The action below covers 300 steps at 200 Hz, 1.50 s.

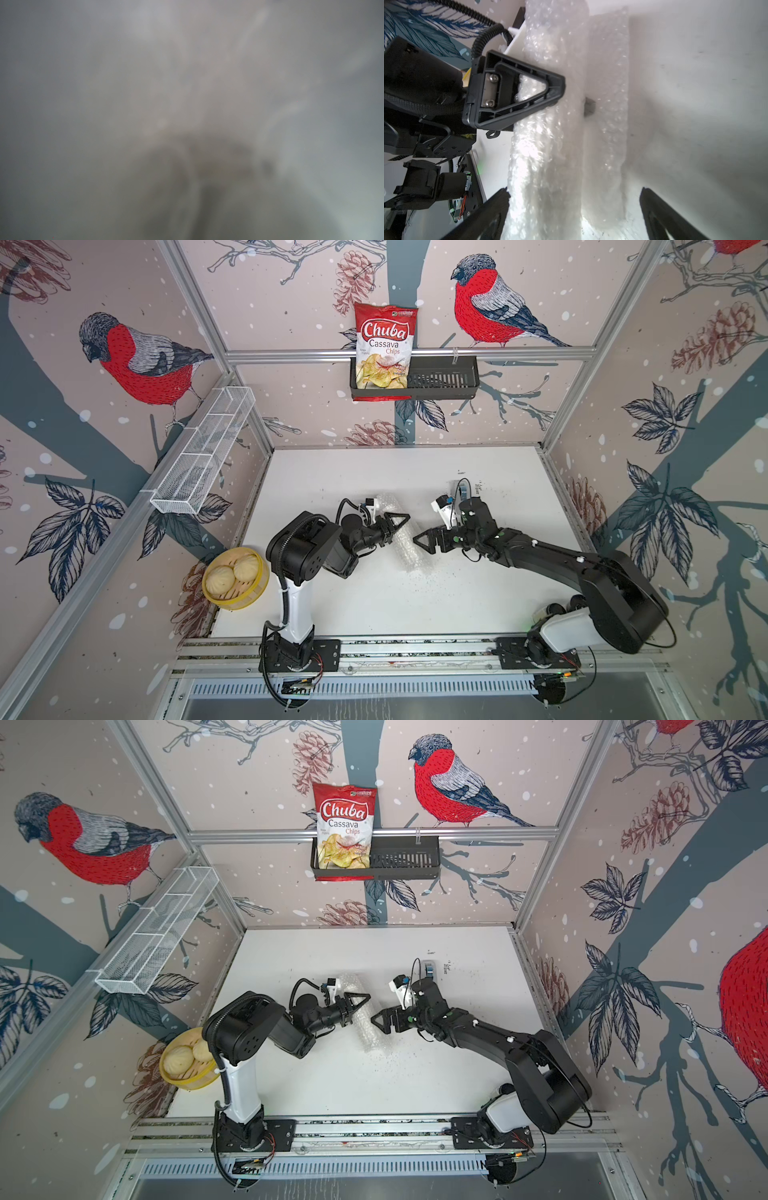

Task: Wrap vases in bubble wrap
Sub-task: Pick up the wrapped vase from the center of the board.

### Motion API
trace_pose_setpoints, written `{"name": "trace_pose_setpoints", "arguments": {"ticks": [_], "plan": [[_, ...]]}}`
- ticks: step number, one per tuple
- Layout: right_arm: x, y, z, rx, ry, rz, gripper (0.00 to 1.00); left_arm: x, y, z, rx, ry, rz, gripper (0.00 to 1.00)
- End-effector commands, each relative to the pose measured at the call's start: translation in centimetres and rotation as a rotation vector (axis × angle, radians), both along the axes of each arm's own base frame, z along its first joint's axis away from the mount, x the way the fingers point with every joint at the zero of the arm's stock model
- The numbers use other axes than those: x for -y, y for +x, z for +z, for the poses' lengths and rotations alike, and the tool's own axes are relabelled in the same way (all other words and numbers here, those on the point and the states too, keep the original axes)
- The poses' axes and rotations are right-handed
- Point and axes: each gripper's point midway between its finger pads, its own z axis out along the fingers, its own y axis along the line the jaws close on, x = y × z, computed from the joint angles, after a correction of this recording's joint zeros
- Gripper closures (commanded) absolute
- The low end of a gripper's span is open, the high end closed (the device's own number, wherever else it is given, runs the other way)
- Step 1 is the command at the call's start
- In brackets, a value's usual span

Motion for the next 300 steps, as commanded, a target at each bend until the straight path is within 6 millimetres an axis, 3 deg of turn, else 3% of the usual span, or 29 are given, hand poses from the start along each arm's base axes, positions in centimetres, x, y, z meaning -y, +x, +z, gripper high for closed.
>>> {"name": "trace_pose_setpoints", "arguments": {"ticks": [1, 20, 58, 78, 102, 120, 138, 177, 210, 244, 263, 300], "plan": [[1.2, 1.0, 1.8, -0.02, 0.14, -0.033, 0.03, 0.3, -0.2, 1.9, 0.067, -0.041, -0.031, 0.68], [1.8, 2.0, 2.8, -0.052, 0.268, -0.043, 0.15, 0.4, -0.3, 2.2, 0.072, -0.045, -0.04, 0.69], [0.7, 3.8, 2.3, -0.115, 0.362, -0.04, 0.35, 0.9, -1.0, 3.3, 0.095, -0.064, -0.082, 0.7], [-0.3, 4.0, 1.6, -0.141, 0.38, -0.019, 0.35, 1.1, -1.2, 3.7, 0.099, -0.066, -0.093, 0.7], [-1.8, 3.4, 0.4, -0.15, 0.346, 0.021, 0.26, 1.3, -1.0, 4.0, 0.103, -0.066, -0.098, 0.7], [-2.8, 3.1, -0.5, -0.151, 0.315, 0.038, 0.28, 1.6, -1.0, 4.2, 0.106, -0.067, -0.105, 0.7], [-3.6, 2.9, -0.8, -0.155, 0.313, 0.051, 0.42, 1.9, -1.0, 4.3, 0.107, -0.068, -0.112, 0.7], [-3.6, 2.3, -0.6, -0.147, 0.308, 0.05, 0.83, 2.0, -1.1, 4.3, 0.109, -0.057, -0.121, 0.7], [-3.4, 1.6, -0.1, -0.138, 0.303, 0.057, 0.99, 2.0, -1.0, 3.9, 0.104, -0.031, -0.118, 0.7], [-4.2, 0.9, 0.5, -0.119, 0.285, 0.085, 0.93, 2.3, -0.9, 3.7, 0.101, -0.025, -0.122, 0.67], [-4.8, 0.6, 0.9, -0.112, 0.282, 0.104, 0.83, 2.5, -1.1, 3.6, 0.1, -0.022, -0.129, 0.56], [-5.5, 0.1, 1.6, -0.051, 0.227, 0.107, 0.83, 2.6, -1.1, 3.4, 0.095, -0.009, -0.128, 0.33]]}}
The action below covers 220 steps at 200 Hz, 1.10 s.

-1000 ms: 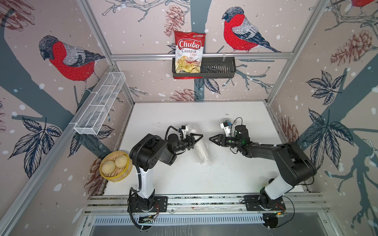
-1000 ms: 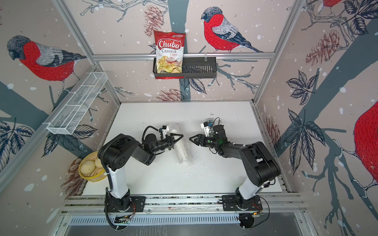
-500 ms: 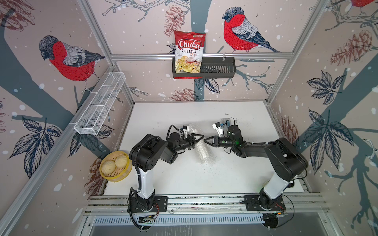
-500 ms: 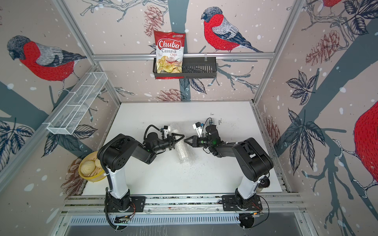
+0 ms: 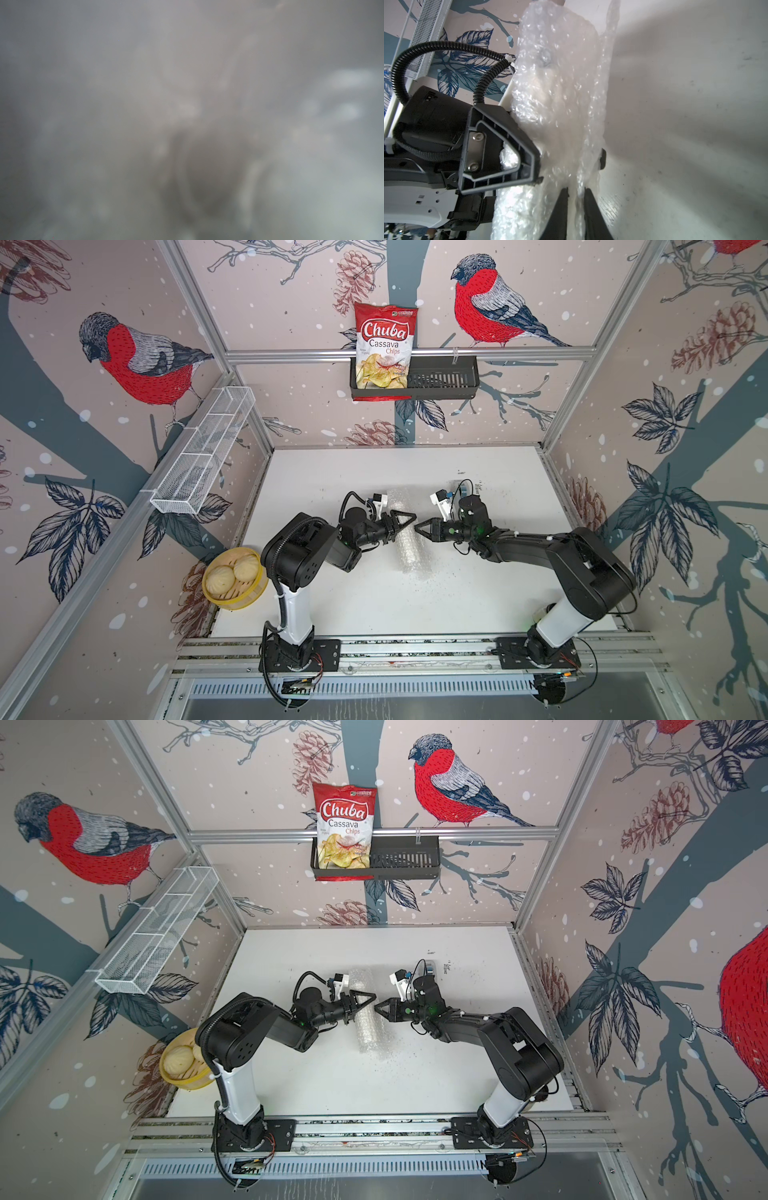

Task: Wrap vases in bubble wrap
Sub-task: Pick up the wrapped vase from the center of the board.

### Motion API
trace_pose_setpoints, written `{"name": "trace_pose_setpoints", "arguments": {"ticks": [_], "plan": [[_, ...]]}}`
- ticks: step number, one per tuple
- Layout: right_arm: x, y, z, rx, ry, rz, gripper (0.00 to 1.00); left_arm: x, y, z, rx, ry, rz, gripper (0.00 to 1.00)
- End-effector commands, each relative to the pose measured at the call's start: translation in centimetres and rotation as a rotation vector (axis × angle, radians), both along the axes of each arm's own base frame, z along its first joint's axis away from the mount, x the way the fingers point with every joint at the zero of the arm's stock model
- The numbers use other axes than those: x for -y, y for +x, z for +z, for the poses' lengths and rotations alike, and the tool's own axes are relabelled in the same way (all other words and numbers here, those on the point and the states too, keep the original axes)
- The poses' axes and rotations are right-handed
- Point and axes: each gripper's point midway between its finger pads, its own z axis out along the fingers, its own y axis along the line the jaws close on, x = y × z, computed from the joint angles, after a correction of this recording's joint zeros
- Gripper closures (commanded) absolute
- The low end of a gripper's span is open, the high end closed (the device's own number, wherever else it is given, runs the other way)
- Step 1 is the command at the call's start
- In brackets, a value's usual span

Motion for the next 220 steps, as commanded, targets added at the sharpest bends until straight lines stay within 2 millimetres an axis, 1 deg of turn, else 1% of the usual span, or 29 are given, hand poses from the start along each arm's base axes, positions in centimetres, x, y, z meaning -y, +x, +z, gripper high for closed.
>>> {"name": "trace_pose_setpoints", "arguments": {"ticks": [1, 7, 28, 60, 95, 115, 136, 161, 191, 201, 220], "plan": [[-1.5, -1.7, 1.8, 0.069, 0.012, 0.099, 0.83, 0.7, -0.3, 1.8, 0.071, -0.031, -0.024, 0.33], [-1.6, -1.7, 2.0, 0.081, 0.002, 0.096, 0.85, 0.7, -0.3, 1.7, 0.07, -0.028, -0.024, 0.31], [-1.8, -1.8, 2.6, 0.102, -0.003, 0.097, 0.91, 0.8, -0.3, 1.7, 0.071, -0.025, -0.025, 0.28], [-1.7, -1.8, 3.4, 0.123, -0.006, 0.092, 0.93, 0.8, -0.3, 1.2, 0.06, -0.011, -0.026, 0.23], [-1.7, -2.0, 3.9, 0.155, -0.05, 0.088, 0.95, 0.7, -0.2, 0.6, 0.048, 0.011, -0.02, 0.15], [-1.7, -2.1, 3.9, 0.175, -0.093, 0.083, 0.96, 0.7, 0.0, 0.2, 0.037, 0.027, -0.014, 0.12], [-1.4, -2.1, 3.2, 0.183, -0.148, 0.073, 0.96, 0.6, 0.2, -0.5, 0.022, 0.057, -0.001, 0.09], [-1.1, -2.0, 2.2, 0.203, -0.239, 0.056, 0.96, 0.4, 0.6, -1.2, 0.006, 0.107, 0.018, 0.1], [-1.1, -1.9, 1.7, 0.226, -0.304, 0.044, 0.97, 0.1, 1.1, -2.1, -0.015, 0.163, 0.041, 0.11], [-1.3, -2.0, 1.7, 0.227, -0.303, 0.052, 0.97, 0.1, 1.1, -2.2, -0.018, 0.168, 0.045, 0.13], [-1.7, -1.9, 0.7, 0.209, -0.307, 0.065, 0.96, 0.3, 1.1, -2.2, -0.027, 0.149, 0.036, 0.21]]}}
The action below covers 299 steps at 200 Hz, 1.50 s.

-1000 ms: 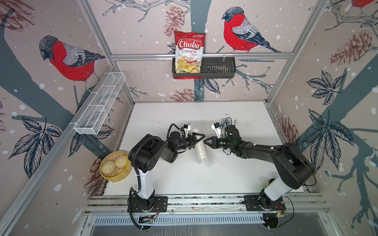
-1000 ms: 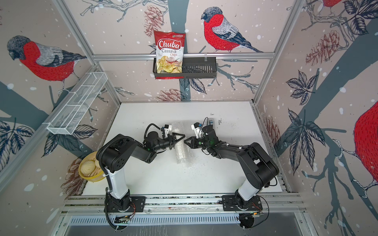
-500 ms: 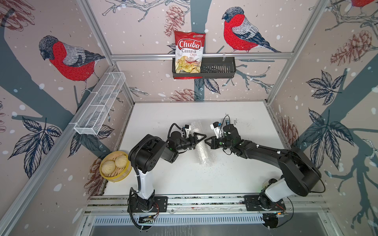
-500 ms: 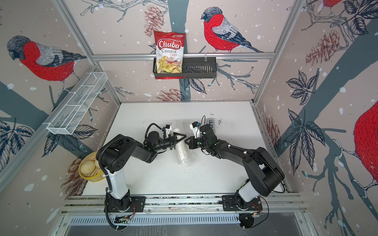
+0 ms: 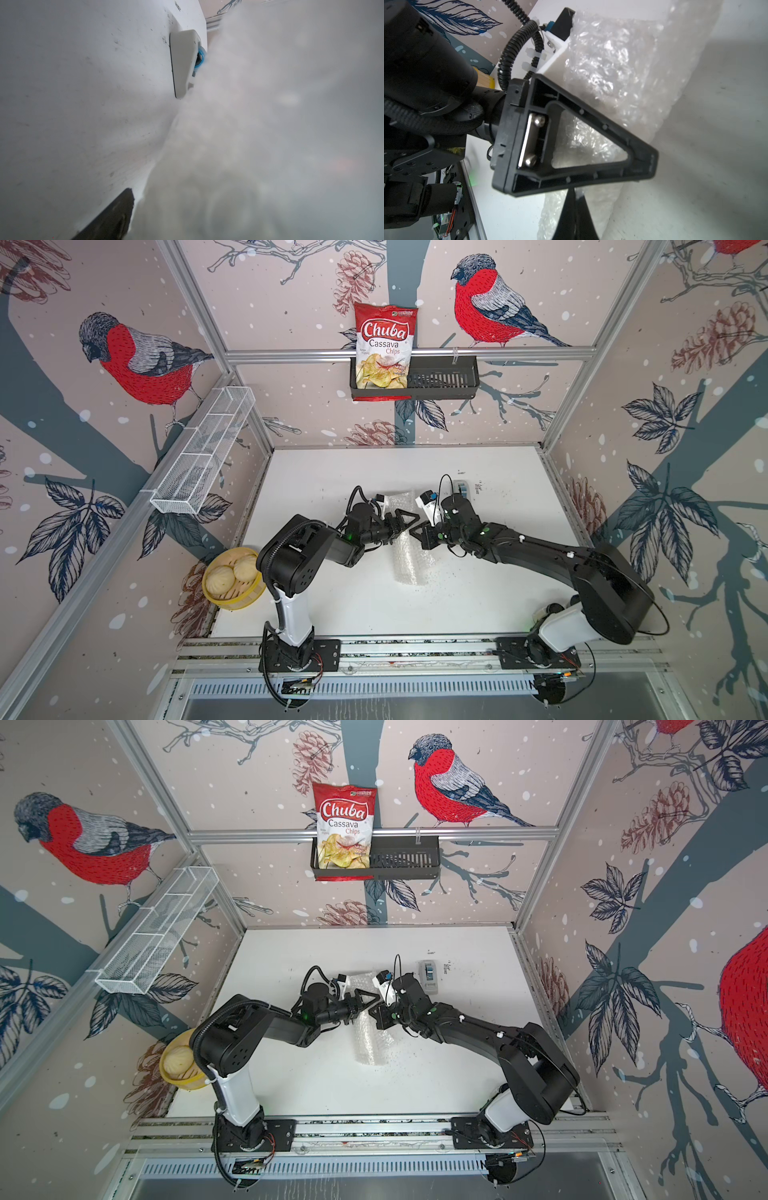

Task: Wrap vases in bubble wrap
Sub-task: Pick up the wrapped vase from the center of the board.

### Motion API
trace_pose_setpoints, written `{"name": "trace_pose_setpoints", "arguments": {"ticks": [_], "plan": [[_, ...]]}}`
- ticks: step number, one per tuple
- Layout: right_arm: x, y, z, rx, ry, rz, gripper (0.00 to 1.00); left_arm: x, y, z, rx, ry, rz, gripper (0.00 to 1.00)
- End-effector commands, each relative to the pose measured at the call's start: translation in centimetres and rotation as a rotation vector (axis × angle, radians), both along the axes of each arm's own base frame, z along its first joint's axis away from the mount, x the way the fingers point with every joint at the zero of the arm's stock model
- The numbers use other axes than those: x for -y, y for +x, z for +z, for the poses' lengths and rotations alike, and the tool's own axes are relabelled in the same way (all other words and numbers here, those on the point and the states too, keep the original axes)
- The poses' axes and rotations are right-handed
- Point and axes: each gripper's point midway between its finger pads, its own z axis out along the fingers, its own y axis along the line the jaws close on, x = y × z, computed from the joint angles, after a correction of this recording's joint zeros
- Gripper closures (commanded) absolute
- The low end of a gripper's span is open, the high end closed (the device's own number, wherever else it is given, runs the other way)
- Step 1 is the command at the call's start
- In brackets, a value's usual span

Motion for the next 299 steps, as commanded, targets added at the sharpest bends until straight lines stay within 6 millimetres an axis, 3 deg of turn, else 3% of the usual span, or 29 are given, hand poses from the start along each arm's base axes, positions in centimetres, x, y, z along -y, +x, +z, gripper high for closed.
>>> {"name": "trace_pose_setpoints", "arguments": {"ticks": [1, 38, 64, 82, 128, 166, 185, 211, 221, 269, 299], "plan": [[-0.4, 0.1, -0.7, 0.008, -0.018, 0.023, 0.96, 0.2, 0.3, 0.3, 0.018, -0.011, 0.001, 0.21], [-0.9, -0.1, -2.7, -0.032, -0.031, 0.038, 0.94, 0.1, 0.0, -0.2, 0.002, -0.029, 0.004, 0.27], [-1.0, -0.5, -3.8, -0.049, -0.031, 0.048, 0.91, 0.0, -0.2, -0.2, -0.003, -0.036, 0.006, 0.14], [-1.1, -0.6, -4.1, -0.059, -0.026, 0.055, 0.89, -0.1, -0.2, 0.0, 0.004, -0.043, 0.01, 0.13], [-1.4, -0.5, -3.2, -0.042, -0.008, 0.057, 0.81, -0.1, -0.1, -0.4, 0.0, -0.027, 0.009, 0.35], [-1.5, -0.9, -2.5, -0.043, 0.001, 0.068, 0.69, -0.3, -0.2, -0.6, -0.001, -0.022, 0.013, 0.46], [-0.9, -1.0, -2.2, -0.042, 0.002, 0.056, 0.56, -0.4, -0.1, -0.8, -0.002, -0.017, 0.013, 0.49], [1.5, -0.3, -1.2, -0.03, 0.017, -0.012, 0.32, -0.4, 0.0, -1.2, 0.0, -0.016, 0.003, 0.52], [3.1, 0.6, -0.6, -0.028, 0.025, -0.065, 0.28, -0.1, 0.0, -1.2, 0.007, -0.021, -0.015, 0.54], [14.3, 9.3, 1.3, -0.067, 0.143, -0.493, 0.35, 1.8, 0.6, -1.9, 0.045, 0.027, -0.208, 0.59], [17.6, 14.1, -0.1, -0.119, 0.147, -0.56, 0.36, 1.8, 1.5, -4.2, 0.078, 0.198, -0.248, 0.59]]}}
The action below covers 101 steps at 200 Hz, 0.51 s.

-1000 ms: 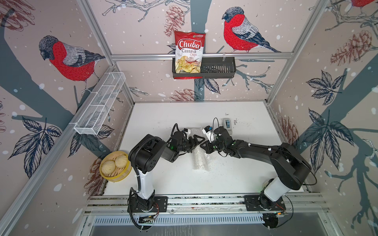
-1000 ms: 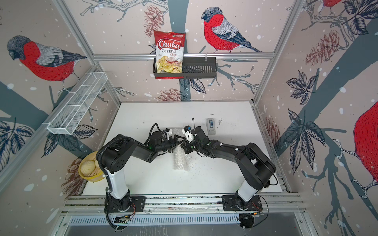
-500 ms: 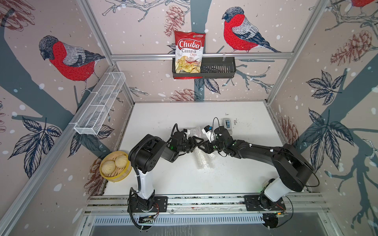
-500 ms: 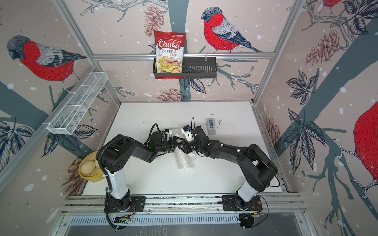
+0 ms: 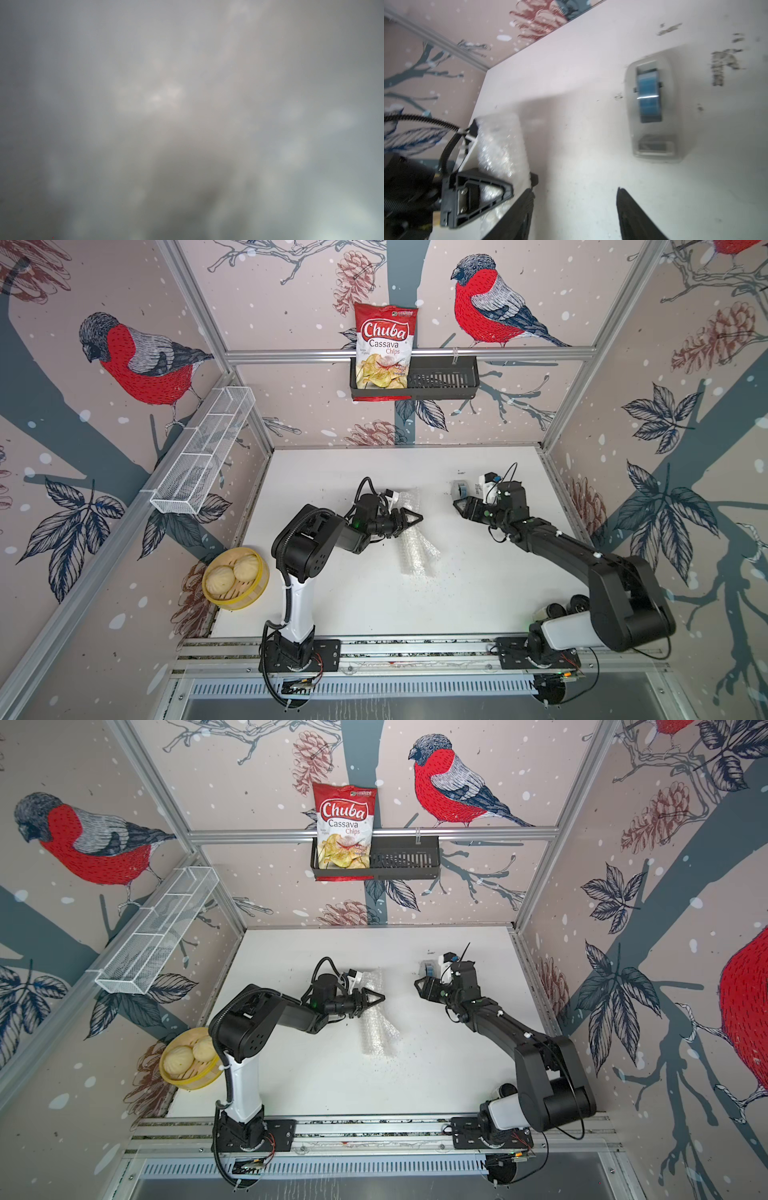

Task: Wrap vases in bubble wrap
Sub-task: Pick up the wrapped vase from the center of the board.

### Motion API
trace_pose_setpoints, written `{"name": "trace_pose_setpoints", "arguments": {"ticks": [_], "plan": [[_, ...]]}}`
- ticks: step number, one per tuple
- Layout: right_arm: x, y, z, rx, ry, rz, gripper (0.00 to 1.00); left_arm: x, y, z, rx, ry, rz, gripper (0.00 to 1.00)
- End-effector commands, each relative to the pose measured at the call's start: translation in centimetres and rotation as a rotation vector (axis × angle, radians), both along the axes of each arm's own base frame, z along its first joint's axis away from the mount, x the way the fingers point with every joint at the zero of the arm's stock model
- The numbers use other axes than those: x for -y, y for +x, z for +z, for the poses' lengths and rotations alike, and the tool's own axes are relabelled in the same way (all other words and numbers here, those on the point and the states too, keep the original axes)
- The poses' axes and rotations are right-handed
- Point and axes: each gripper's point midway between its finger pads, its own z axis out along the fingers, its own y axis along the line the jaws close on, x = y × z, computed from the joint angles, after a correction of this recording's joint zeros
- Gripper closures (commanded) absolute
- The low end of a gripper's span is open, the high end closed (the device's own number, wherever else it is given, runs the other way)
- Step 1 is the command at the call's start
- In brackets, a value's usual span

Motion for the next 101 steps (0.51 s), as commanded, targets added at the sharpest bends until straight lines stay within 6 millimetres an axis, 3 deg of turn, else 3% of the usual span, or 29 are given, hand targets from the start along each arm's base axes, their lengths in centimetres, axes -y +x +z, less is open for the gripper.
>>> {"name": "trace_pose_setpoints", "arguments": {"ticks": [1, 21, 40, 82, 101], "plan": [[1.2, 2.9, -0.1, -0.026, 0.042, -0.022, 0.36, -0.3, -0.7, -2.2, 0.041, 0.133, -0.094, 0.59], [2.8, 5.4, -1.4, -0.046, 0.011, -0.032, 0.36, -0.3, -0.6, -3.2, 0.047, 0.178, -0.122, 0.58], [4.2, 6.9, -2.4, -0.058, -0.045, -0.045, 0.36, 0.0, -0.7, -2.6, 0.07, 0.116, -0.12, 0.57], [4.5, 7.2, -4.0, -0.076, -0.09, 0.026, 0.4, -0.6, -2.2, -4.0, 0.045, 0.075, -0.152, 0.58], [4.1, 7.4, -4.4, -0.077, -0.086, 0.045, 0.46, -0.3, -2.6, -2.2, 0.04, -0.029, -0.161, 0.6]]}}
